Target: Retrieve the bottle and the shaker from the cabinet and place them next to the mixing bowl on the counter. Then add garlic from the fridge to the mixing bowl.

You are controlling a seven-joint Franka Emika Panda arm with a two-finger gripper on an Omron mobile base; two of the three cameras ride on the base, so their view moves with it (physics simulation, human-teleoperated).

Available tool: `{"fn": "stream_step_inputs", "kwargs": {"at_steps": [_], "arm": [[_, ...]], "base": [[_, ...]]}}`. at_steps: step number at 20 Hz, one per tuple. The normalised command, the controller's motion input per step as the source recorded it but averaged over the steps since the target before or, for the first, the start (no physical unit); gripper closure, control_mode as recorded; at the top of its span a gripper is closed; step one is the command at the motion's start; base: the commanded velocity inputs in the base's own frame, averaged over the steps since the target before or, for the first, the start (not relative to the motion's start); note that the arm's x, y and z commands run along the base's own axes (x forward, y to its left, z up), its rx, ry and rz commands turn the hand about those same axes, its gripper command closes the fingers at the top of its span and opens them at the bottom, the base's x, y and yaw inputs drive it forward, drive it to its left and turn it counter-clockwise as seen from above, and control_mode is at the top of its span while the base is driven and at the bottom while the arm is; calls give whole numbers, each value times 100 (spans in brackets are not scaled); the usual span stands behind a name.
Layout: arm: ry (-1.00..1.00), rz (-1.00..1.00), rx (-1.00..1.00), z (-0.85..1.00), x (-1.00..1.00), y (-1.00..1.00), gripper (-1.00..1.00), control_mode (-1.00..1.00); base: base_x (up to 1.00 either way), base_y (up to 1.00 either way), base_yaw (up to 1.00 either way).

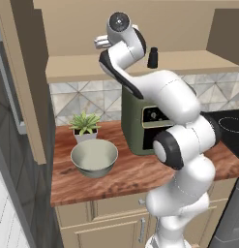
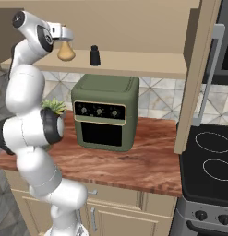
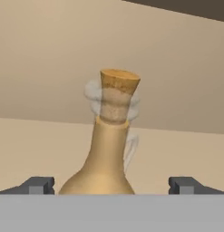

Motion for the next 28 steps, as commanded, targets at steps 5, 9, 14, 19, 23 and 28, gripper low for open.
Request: {"fn": "stream_step_inputs", "kwargs": {"at_steps": [5,9,14,19,23,28], "arm": [[0,-6,0,0,47,24,-100,-100],[0,-7,0,0,45,19,-100,-100],[2,-8,-1,0,44,2,-100,-100],[4,-8,-1,-3,34,0,-100,-100],[9,-8,-3,-4,16,0,100,-100],[10,-7,-2,-13,6,-1,100,-100]], "base": [[0,0,0],[0,0,0],[0,0,0],[0,0,0],[0,0,0],[0,0,0]]}}
